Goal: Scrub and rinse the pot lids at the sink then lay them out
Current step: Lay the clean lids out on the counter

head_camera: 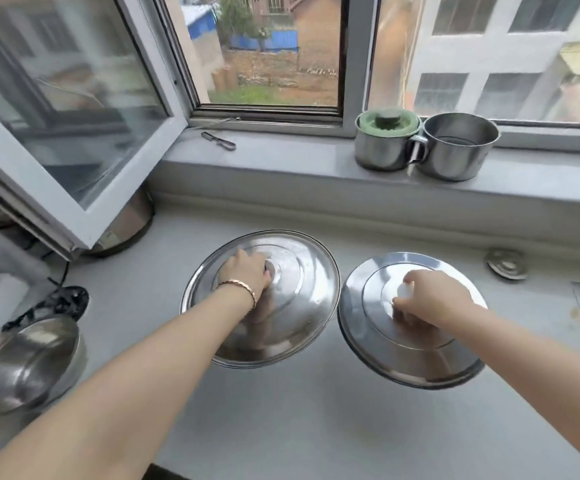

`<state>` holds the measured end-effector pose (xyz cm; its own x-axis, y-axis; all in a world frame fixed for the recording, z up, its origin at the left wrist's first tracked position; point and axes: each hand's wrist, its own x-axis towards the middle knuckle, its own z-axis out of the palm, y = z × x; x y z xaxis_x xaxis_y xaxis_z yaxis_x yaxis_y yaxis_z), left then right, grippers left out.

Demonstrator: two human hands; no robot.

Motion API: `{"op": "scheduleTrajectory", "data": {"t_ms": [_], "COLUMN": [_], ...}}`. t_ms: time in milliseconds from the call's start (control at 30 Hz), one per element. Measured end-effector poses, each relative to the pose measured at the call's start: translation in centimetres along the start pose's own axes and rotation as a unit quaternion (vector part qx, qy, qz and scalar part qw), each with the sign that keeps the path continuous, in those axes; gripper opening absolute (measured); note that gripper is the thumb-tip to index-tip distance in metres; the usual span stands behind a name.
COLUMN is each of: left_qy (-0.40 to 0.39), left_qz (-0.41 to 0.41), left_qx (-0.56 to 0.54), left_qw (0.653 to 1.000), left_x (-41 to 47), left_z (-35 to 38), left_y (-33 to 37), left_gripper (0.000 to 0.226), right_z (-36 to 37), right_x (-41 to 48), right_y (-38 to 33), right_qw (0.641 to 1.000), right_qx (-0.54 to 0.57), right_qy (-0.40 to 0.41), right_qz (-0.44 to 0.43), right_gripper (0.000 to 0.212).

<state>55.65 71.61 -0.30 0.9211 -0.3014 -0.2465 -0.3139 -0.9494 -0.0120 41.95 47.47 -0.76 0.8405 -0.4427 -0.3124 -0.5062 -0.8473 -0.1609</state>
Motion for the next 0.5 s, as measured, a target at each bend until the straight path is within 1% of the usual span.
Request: {"op": "scheduleTrajectory", "data": {"t_ms": [67,233,367,500], "left_qy": [0.005,-0.007,-0.018,-0.042], "left_qz": [-0.005,-0.018,-0.036,-0.03], "left_qx": [0.014,-0.015,0.001,0.022], "left_qw": [1.0,1.0,0.999,0.998], "left_x": [3.2,10.8,17.0,22.0], "left_z": [-0.1,0.8,2.2,4.2], "left_y": [-2.4,-6.8,-9.1,-10.4], "left_gripper": [0.039,0.039,0.035,0.04], "right_z": [0.9,2.8,4.7,6.3], "right_x": [2.8,9.3,14.4,18.7], "right_y": [-2.6,-8.2,-11.6,-13.9], "right_qw": [1.0,1.0,1.0,0.999], "right_qx": [0.003,0.001,0.017,0.031], "right_qy": [0.003,-0.017,-0.02,-0.035], "right_qz": [0.005,0.011,0.011,0.017], "right_gripper": [0.033,0.038,0.037,0.036]}}
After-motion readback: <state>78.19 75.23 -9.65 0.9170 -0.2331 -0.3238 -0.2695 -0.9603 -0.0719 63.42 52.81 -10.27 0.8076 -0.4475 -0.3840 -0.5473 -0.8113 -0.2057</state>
